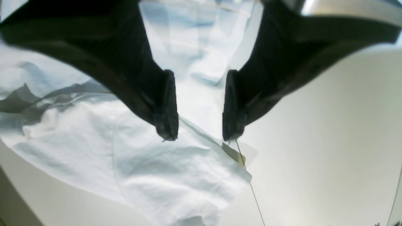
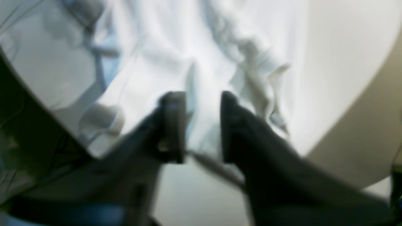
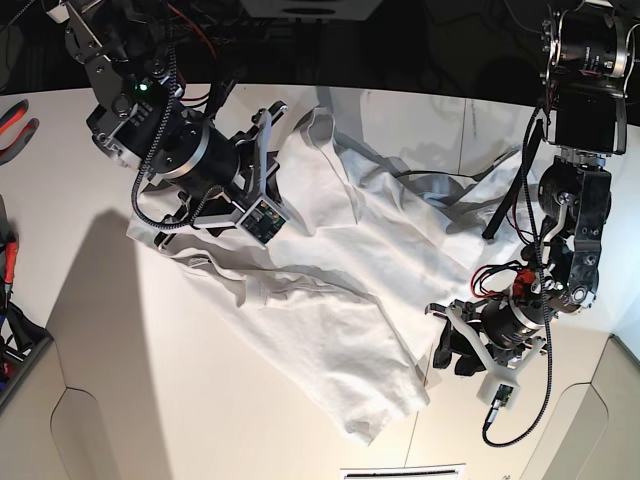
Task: Layout the t-shirt on the table in an organized manner, then fold the t-shirt properly
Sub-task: 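Lift the right gripper and grasp another part of the shirt, then pull the held fabric with the right gripper away from the left gripper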
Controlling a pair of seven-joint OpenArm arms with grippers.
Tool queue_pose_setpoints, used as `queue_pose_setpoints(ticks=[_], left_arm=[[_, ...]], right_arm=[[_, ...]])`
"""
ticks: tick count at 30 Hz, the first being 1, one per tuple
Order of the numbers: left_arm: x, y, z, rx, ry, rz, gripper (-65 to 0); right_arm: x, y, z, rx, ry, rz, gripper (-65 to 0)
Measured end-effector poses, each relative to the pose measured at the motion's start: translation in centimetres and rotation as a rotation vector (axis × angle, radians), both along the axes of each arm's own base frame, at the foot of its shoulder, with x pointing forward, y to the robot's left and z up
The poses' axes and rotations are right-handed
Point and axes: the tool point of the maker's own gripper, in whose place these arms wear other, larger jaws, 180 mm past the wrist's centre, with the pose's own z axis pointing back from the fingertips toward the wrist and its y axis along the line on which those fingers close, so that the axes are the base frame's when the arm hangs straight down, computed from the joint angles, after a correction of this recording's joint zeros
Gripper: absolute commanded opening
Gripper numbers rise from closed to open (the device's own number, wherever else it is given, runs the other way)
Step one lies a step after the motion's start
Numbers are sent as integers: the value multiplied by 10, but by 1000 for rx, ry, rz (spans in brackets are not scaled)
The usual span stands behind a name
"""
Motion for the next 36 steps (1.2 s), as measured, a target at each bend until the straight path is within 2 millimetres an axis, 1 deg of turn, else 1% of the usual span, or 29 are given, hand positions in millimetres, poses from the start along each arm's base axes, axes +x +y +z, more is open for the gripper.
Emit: queue_pose_setpoints(ticks=[1, 5, 6, 7, 8, 9, 10, 11, 12, 13, 15, 16, 17, 19, 21, 23, 24, 25, 26, 27, 28, 29, 30, 32, 34, 36], left_arm=[[0, 0, 0, 0, 0, 0, -380], [0, 0, 0, -2, 0, 0, -380], [0, -1, 0, -2, -1, 0, -380], [0, -1, 0, -4, -1, -1, -380], [0, -1, 0, -3, 0, -1, -380], [0, -1, 0, -3, 0, -1, -380], [0, -1, 0, -4, -1, -1, -380], [0, -1, 0, -4, -1, -1, -380], [0, -1, 0, -4, -1, -1, -380], [0, -2, 0, -5, 0, -1, -380], [0, -1, 0, -5, -1, -1, -380], [0, -1, 0, -5, -1, -1, -380], [0, -1, 0, -4, 0, -1, -380], [0, -1, 0, -2, -1, -1, -380], [0, -2, 1, -5, -3, -2, -380], [0, -2, 1, -8, -5, -3, -380], [0, -2, 1, -7, -4, -1, -380], [0, -1, 1, -6, -4, -1, -380], [0, -1, 1, -5, -4, -1, -380], [0, -1, 1, -5, -4, -1, -380], [0, -1, 1, -5, -4, -1, -380], [0, -1, 1, -5, -4, -1, -380], [0, -1, 1, -5, -4, -1, -380], [0, -1, 1, -5, -4, -1, -380], [1, -1, 1, -3, -5, -1, -380], [0, -1, 0, 3, -5, 0, -380]], right_arm=[[-3, 1, -2, -2, 10, 13, -643], [-22, 1, -15, -8, 63, 28, -650], [-23, 2, -15, -4, 67, 30, -650], [-20, 3, -12, 2, 46, 31, -650], [-12, 4, -6, 20, 2, 19, -650], [-4, 5, 1, 39, -45, 3, -628], [2, 5, 6, 44, -82, -2, -545], [8, 4, 10, 43, -112, -11, -447], [12, 5, 14, 48, -135, -13, -371], [15, 5, 16, 50, -152, -8, -334], [29, -1, 13, 32, -175, -40, -331], [37, -6, 6, 19, -166, -72, -331], [44, -11, -6, 0, -144, -96, -331], [54, -24, -38, -64, -76, -123, -331], [58, -40, -72, -127, 12, -146, -331], [63, -50, -96, -167, 77, -170, -331], [66, -52, -103, -172, 96, -175, -332], [68, -49, -106, -161, 116, -174, -333], [71, -48, -107, -155, 123, -171, -334], [72, -42, -107, -137, 133, -159, -334], [73, -38, -106, -120, 137, -154, -355], [72, -33, -106, -104, 143, -137, -406], [69, -30, -106, -98, 153, -127, -478], [60, -32, -112, -132, 201, -109, -650], [52, -37, -117, -166, 252, -117, -650], [48, -41, -119, -191, 275, -124, -650]])
